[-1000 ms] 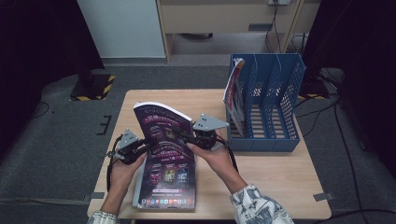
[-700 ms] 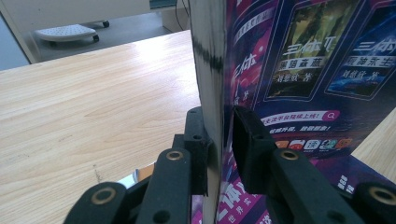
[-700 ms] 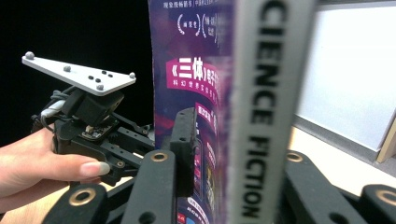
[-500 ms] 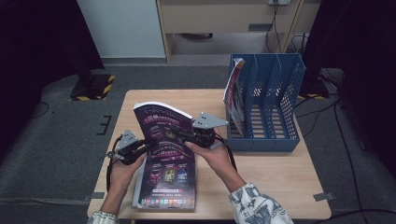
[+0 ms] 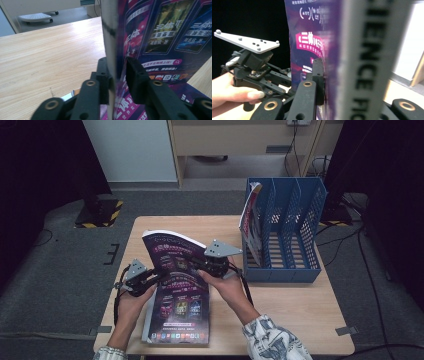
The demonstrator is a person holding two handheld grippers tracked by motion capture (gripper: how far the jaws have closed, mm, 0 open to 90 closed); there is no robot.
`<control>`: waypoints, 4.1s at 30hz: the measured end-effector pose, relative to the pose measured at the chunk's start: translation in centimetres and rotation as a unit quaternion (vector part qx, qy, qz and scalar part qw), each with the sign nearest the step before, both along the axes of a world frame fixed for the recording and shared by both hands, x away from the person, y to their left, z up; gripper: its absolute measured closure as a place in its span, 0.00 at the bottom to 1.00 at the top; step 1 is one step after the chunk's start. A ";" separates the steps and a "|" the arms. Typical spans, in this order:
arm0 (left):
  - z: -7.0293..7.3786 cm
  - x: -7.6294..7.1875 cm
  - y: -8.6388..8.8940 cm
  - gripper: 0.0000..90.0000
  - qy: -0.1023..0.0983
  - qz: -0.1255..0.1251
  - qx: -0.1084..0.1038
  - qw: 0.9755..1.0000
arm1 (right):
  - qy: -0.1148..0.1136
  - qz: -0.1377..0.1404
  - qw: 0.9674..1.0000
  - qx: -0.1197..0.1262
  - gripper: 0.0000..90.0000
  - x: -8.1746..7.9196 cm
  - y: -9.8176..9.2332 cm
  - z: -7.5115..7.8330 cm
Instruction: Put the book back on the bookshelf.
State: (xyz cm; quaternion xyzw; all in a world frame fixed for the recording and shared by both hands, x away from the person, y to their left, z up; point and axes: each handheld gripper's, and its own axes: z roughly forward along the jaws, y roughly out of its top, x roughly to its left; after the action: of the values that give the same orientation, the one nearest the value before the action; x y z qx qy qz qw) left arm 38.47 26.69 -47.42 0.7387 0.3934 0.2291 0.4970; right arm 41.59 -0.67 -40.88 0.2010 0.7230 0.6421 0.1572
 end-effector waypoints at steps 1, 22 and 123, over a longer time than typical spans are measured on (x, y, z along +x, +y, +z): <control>0.0 0.0 0.0 0.70 -0.002 0.003 0.003 1.000 | -0.002 -0.002 1.000 0.000 0.92 0.0 -0.1 0.0; -0.7 -0.9 2.7 0.31 0.020 0.059 0.028 0.998 | -0.014 -0.010 1.000 0.020 0.92 -0.7 -1.0 1.1; -2.6 0.1 3.5 0.05 0.047 0.103 0.091 0.989 | -0.008 -0.098 0.995 0.021 0.92 -4.3 -13.3 1.7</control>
State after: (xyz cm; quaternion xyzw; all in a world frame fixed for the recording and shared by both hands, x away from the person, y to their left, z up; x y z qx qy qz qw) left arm 38.62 30.21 -50.04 0.7465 0.4676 0.2792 0.3823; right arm 37.26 -13.94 -39.18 0.2692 0.6851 0.6398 0.2212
